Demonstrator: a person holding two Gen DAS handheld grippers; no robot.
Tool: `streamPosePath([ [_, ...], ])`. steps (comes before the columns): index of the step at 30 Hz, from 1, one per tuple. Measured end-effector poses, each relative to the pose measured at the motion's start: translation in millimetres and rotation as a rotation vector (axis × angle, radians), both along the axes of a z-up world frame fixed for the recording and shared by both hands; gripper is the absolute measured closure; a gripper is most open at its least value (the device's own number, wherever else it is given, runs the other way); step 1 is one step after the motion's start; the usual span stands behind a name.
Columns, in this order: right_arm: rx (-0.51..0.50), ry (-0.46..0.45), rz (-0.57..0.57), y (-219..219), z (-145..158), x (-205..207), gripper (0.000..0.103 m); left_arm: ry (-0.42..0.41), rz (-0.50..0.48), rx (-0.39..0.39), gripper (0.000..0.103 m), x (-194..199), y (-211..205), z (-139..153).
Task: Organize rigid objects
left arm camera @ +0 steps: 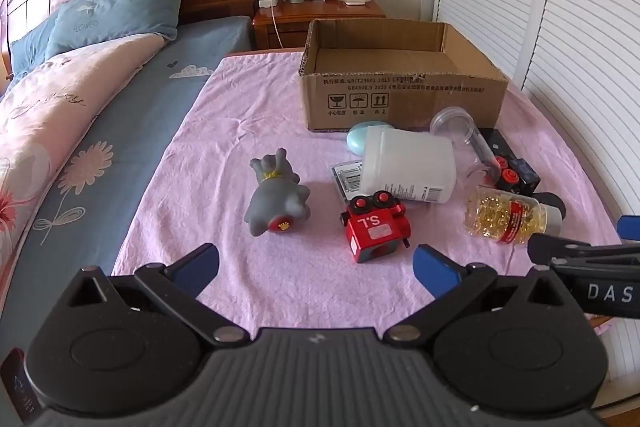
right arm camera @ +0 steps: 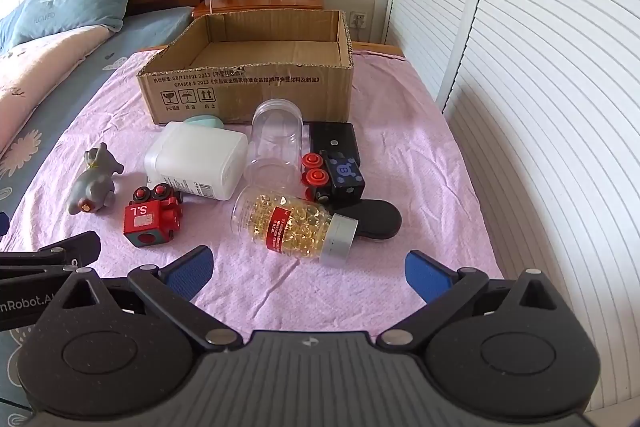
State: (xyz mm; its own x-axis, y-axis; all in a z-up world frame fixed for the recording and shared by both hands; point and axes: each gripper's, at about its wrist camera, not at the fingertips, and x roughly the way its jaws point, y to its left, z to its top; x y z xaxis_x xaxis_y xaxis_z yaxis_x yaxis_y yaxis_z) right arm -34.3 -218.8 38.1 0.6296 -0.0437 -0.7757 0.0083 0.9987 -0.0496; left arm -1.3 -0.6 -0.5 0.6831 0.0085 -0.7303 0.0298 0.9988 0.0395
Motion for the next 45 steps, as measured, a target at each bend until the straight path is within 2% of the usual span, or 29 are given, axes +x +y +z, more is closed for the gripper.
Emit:
streamPosePath([
  [45, -0.022, -0.008, -0.013, 0.9, -0.2, 1.5, 0.000, -0.005, -0.006, -0.021, 0.001, 0.3, -0.2, 6.1],
])
